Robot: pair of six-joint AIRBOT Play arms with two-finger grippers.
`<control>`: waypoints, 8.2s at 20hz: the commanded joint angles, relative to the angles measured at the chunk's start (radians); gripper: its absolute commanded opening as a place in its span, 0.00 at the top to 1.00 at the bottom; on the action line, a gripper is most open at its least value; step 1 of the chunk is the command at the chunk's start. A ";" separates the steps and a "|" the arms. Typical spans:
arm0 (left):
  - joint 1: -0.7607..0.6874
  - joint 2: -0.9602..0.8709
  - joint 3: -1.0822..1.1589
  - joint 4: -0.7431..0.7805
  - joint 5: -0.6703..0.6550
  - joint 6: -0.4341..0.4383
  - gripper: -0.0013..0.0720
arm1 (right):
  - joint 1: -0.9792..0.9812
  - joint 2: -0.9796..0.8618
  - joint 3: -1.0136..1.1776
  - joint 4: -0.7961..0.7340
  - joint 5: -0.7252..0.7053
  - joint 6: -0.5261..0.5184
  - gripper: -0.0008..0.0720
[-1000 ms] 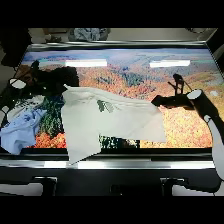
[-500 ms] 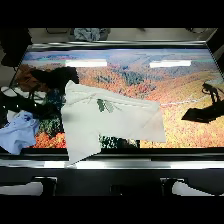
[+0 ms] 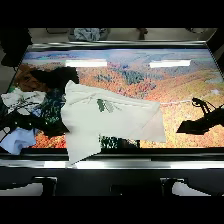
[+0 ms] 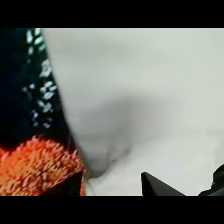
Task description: Fold the shirts.
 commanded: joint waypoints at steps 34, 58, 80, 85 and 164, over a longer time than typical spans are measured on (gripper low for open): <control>-0.050 0.535 0.856 0.040 0.078 -0.095 0.94 | 0.157 0.436 0.607 0.046 -0.253 -0.152 0.92; -0.091 0.240 0.772 0.132 -0.067 -0.126 0.94 | 0.238 0.052 0.597 -0.177 0.256 -0.016 0.92; -0.188 -0.320 0.655 -0.087 0.636 -0.034 0.94 | 0.346 -0.394 0.546 -0.151 -0.724 0.229 0.92; -0.142 -0.235 0.655 -0.067 0.351 -0.038 0.94 | 0.339 -0.316 0.546 -0.196 -0.557 0.106 0.92; -0.104 -0.243 0.526 -0.113 0.231 -0.210 0.94 | 0.342 -0.500 0.640 0.002 -0.430 0.144 0.92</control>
